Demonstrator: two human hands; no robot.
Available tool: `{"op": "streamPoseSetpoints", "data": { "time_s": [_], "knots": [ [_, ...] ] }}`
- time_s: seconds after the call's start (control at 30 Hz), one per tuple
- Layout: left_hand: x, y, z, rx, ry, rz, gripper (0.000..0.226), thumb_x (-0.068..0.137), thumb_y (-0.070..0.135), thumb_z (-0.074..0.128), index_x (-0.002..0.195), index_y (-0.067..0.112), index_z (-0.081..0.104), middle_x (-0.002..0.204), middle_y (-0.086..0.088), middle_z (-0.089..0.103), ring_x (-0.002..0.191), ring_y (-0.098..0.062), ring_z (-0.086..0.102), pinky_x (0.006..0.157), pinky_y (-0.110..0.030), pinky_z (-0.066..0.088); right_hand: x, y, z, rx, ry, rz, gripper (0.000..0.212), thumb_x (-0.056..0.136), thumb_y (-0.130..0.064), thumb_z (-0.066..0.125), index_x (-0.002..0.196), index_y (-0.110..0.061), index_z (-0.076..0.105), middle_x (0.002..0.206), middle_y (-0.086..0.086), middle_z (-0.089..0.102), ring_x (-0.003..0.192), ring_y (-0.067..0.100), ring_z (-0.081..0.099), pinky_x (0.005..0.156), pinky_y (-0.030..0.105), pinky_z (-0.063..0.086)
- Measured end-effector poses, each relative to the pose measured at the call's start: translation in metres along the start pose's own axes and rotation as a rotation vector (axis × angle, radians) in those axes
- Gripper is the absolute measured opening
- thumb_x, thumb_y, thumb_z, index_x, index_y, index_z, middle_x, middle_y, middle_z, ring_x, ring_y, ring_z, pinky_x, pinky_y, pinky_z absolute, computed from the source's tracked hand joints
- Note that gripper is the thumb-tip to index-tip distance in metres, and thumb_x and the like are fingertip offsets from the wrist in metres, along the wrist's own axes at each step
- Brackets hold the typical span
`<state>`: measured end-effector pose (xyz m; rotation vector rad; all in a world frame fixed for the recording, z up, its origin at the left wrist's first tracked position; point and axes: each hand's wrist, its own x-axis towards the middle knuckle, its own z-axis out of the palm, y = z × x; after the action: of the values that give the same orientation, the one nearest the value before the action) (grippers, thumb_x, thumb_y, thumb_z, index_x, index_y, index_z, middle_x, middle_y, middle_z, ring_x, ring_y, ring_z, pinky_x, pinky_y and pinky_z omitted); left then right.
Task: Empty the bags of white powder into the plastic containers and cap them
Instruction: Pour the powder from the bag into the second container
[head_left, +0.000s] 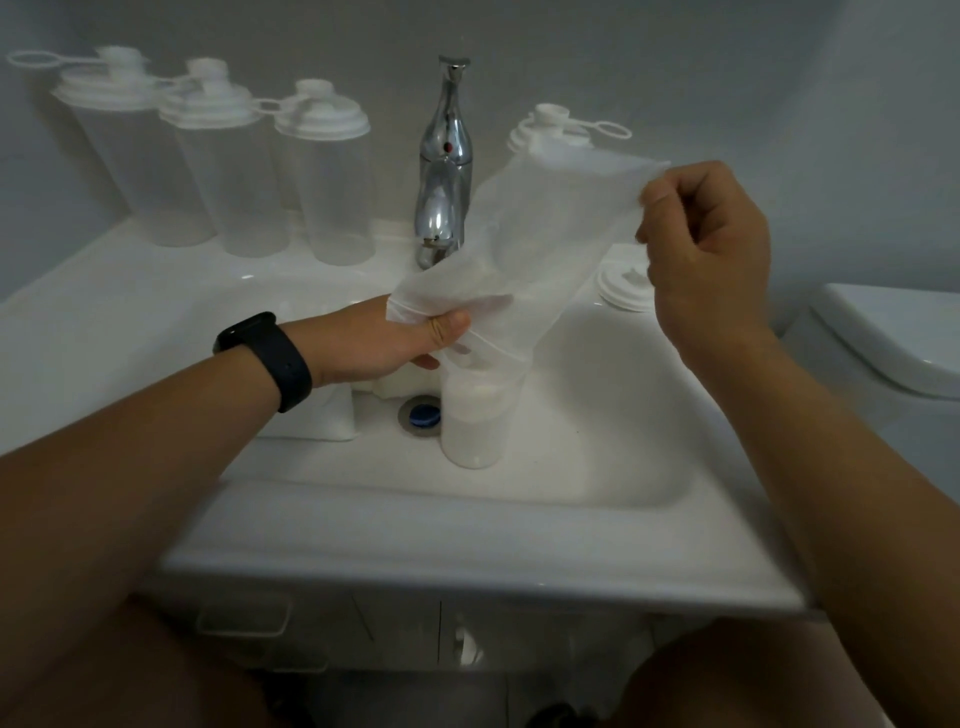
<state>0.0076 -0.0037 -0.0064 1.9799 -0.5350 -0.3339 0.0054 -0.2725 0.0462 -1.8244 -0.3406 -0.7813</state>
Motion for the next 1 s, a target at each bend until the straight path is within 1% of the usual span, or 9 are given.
{"op": "streamPoseSetpoints", "data": {
  "time_s": [0.17, 0.3, 0.4, 0.53, 0.63, 0.73, 0.83, 0.93, 1.0],
  "knots": [
    [0.000, -0.002, 0.000, -0.001, 0.005, 0.005, 0.083, 0.068, 0.091, 0.059, 0.137, 0.047, 0.053, 0.130, 0.019, 0.068, 0.121, -0.006, 0.064, 0.101, -0.034, 0.055, 0.001, 0.005, 0.002, 0.009, -0.085, 0.014, 0.018, 0.100, -0.022, 0.056, 0.084, -0.029, 0.058, 0.070, -0.012, 0.060, 0.061, 0.003, 0.051, 0.061, 0.026, 0.042],
    [0.001, -0.003, -0.001, 0.012, 0.026, 0.003, 0.080, 0.073, 0.087, 0.058, 0.139, 0.043, 0.053, 0.131, 0.017, 0.068, 0.121, -0.007, 0.064, 0.103, -0.036, 0.055, 0.003, 0.005, 0.001, 0.054, 0.028, 0.020, 0.018, 0.098, -0.024, 0.056, 0.082, -0.032, 0.058, 0.070, -0.013, 0.059, 0.062, 0.006, 0.049, 0.061, 0.029, 0.042],
    [0.001, -0.005, -0.001, 0.028, 0.007, -0.003, 0.079, 0.078, 0.081, 0.058, 0.145, 0.038, 0.051, 0.134, 0.016, 0.066, 0.124, -0.008, 0.063, 0.105, -0.039, 0.054, -0.001, 0.006, 0.003, 0.030, -0.163, 0.062, 0.020, 0.099, -0.021, 0.055, 0.083, -0.031, 0.061, 0.071, -0.013, 0.063, 0.057, 0.005, 0.048, 0.057, 0.023, 0.040],
    [-0.002, 0.000, 0.000, 0.058, 0.036, 0.011, 0.075, 0.085, 0.074, 0.054, 0.149, 0.036, 0.048, 0.138, 0.016, 0.064, 0.126, -0.007, 0.062, 0.105, -0.039, 0.053, -0.001, 0.008, 0.001, 0.143, -0.328, 0.152, 0.020, 0.099, -0.026, 0.047, 0.104, -0.025, 0.067, 0.094, -0.010, 0.068, 0.076, 0.013, 0.054, 0.063, 0.028, 0.045],
    [-0.004, 0.006, 0.000, 0.036, 0.111, 0.022, 0.070, 0.089, 0.074, 0.055, 0.145, 0.032, 0.053, 0.135, 0.013, 0.066, 0.124, -0.009, 0.063, 0.105, -0.041, 0.053, -0.003, 0.011, 0.004, 0.220, -0.468, 0.150, 0.023, 0.098, -0.027, 0.047, 0.102, -0.024, 0.069, 0.096, -0.008, 0.068, 0.081, 0.013, 0.055, 0.068, 0.031, 0.044],
    [-0.007, 0.009, 0.000, 0.050, 0.184, 0.004, 0.033, 0.086, 0.051, 0.067, 0.114, 0.035, 0.070, 0.108, 0.013, 0.073, 0.102, -0.007, 0.068, 0.104, -0.038, 0.052, -0.008, 0.013, 0.003, 0.198, -0.611, 0.065, 0.032, 0.088, -0.031, 0.055, 0.118, -0.025, 0.065, 0.108, -0.006, 0.067, 0.094, 0.012, 0.058, 0.077, 0.027, 0.046],
    [-0.014, 0.017, 0.005, 0.016, 0.204, 0.022, 0.018, 0.079, 0.032, 0.063, 0.094, 0.037, 0.070, 0.081, 0.030, 0.072, 0.083, 0.010, 0.066, 0.085, -0.012, 0.050, -0.017, 0.013, 0.004, 0.068, -0.724, 0.030, 0.053, 0.078, -0.031, 0.058, 0.131, -0.025, 0.061, 0.122, -0.001, 0.063, 0.105, 0.016, 0.058, 0.083, 0.026, 0.048],
    [-0.015, 0.023, 0.013, -0.052, 0.248, 0.086, 0.039, 0.087, -0.002, 0.065, 0.092, 0.037, 0.066, 0.060, 0.035, 0.064, 0.067, 0.017, 0.063, 0.068, -0.004, 0.047, -0.025, 0.013, 0.011, -0.062, -0.711, -0.044, 0.054, 0.082, -0.038, 0.064, 0.135, -0.030, 0.059, 0.121, -0.008, 0.061, 0.098, 0.018, 0.057, 0.080, 0.029, 0.048],
    [-0.021, 0.034, 0.017, -0.008, 0.297, 0.077, 0.048, 0.092, -0.012, 0.060, 0.071, 0.030, 0.070, 0.057, 0.028, 0.065, 0.062, 0.013, 0.063, 0.064, -0.005, 0.047, -0.028, 0.004, 0.016, -0.079, -0.644, -0.064, 0.049, 0.083, -0.040, 0.067, 0.131, -0.031, 0.062, 0.117, -0.010, 0.061, 0.095, 0.015, 0.057, 0.077, 0.025, 0.048]
  ]
}}
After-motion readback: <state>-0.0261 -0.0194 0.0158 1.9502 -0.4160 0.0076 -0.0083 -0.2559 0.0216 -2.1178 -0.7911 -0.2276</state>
